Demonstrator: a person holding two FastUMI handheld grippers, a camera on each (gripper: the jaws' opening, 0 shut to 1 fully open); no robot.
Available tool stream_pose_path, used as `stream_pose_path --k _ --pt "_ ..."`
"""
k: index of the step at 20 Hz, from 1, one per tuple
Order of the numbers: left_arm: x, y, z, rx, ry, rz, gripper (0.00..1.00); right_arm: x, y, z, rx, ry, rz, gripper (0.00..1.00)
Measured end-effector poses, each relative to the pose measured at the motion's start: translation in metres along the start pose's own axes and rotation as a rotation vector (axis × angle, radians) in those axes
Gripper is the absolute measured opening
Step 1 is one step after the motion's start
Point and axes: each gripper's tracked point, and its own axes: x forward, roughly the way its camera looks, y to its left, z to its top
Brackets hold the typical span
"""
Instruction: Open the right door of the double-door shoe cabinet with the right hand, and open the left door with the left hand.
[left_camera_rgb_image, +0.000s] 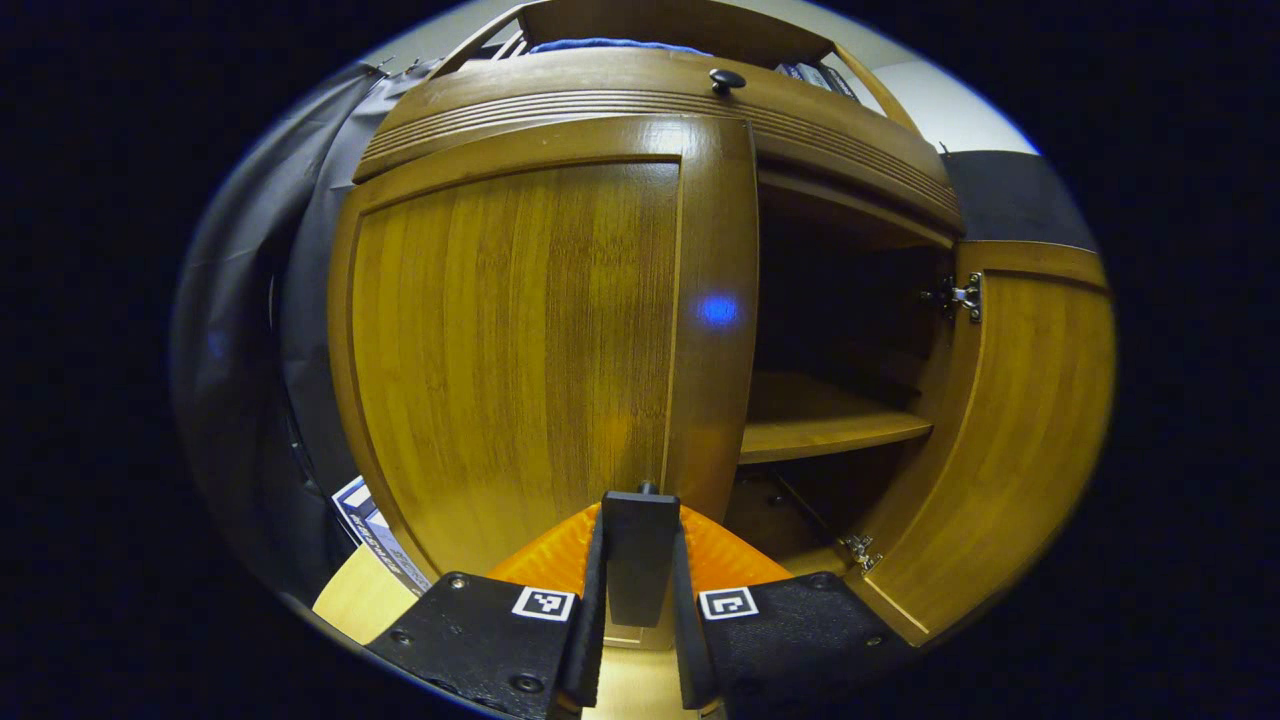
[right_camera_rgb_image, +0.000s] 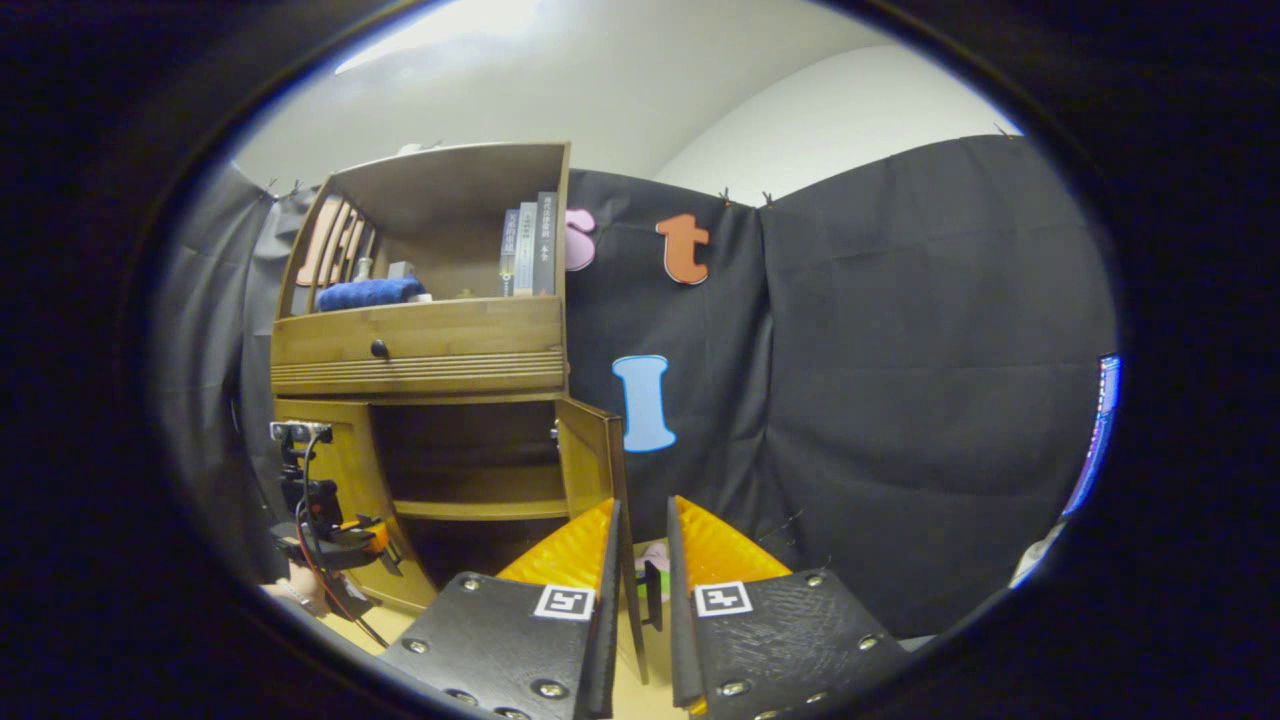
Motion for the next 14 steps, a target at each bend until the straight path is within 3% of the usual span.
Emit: stream_pose_path --k 5,7,14 --pt "-0.029 0.009 -0.003 -0.017 0.009 0.000 0.29 0.001 0.019 -0.004 -0.002 0.016 0.059 0.22" --pt "-0.040 0.014 -0.004 -0.017 0.012 0.002 0.34 0.001 0.025 -0.006 -0.003 0.019 0.078 0.22" --pt "-0.077 0.033 -0.009 -0.060 0.026 0.014 0.31 0.006 0.052 -0.018 0.004 0.058 0.156 0.22"
